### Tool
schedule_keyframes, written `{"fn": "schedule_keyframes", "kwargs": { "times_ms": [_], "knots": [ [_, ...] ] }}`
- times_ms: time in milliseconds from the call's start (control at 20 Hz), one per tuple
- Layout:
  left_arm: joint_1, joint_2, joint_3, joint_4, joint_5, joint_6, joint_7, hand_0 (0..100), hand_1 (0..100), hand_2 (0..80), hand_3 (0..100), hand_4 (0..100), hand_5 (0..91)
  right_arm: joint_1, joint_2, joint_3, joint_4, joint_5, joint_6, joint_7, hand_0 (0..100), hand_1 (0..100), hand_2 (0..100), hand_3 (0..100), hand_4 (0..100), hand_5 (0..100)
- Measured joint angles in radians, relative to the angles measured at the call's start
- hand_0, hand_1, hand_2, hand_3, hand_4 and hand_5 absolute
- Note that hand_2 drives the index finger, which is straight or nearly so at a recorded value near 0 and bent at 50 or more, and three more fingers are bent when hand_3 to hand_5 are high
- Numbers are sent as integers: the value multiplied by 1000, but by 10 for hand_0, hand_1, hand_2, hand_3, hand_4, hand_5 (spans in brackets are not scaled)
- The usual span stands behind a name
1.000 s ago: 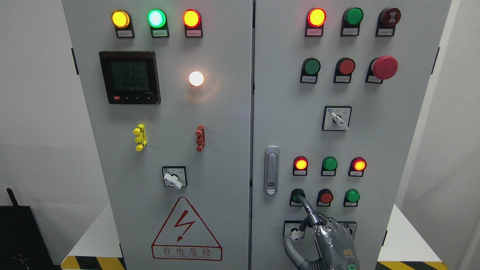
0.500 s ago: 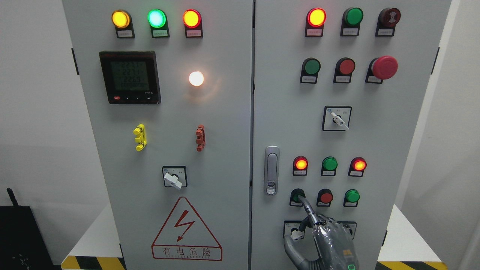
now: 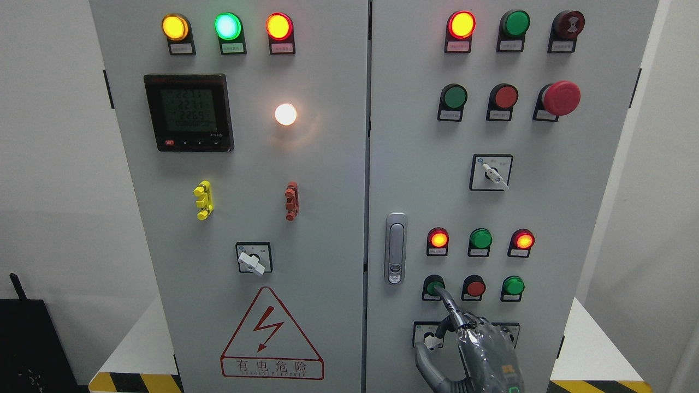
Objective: Press green start button
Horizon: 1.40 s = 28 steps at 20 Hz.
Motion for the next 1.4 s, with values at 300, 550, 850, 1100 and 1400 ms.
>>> {"fn": "schedule_keyframes", "kwargs": {
  "times_ms": [300, 550, 850, 1100, 1400],
  "knots": [
    [0, 0, 0, 0, 0, 0, 0, 120, 556, 0, 0, 0, 0, 34, 0, 0, -38, -70, -2, 10, 633, 408, 0, 651, 609, 485],
    [0, 0, 0, 0, 0, 0, 0, 120, 556, 0, 0, 0, 0, 68, 0, 0, -73, -162, 1, 29, 680, 400, 0, 626, 573, 432],
    [0, 0, 0, 0, 0, 0, 0, 120, 556, 0, 0, 0, 0, 105, 0, 18, -112, -290, 22, 36, 711, 362, 0, 534, 488, 310],
    [0, 0, 0, 0, 0, 0, 0, 120, 556, 0, 0, 0, 0, 145, 0, 44, -148, -454, 85, 28, 700, 324, 0, 396, 360, 196],
    [0, 0, 0, 0, 0, 0, 0, 120, 556, 0, 0, 0, 0, 167, 0, 77, -187, -632, 109, 25, 660, 258, 0, 162, 96, 0]
  ]
}}
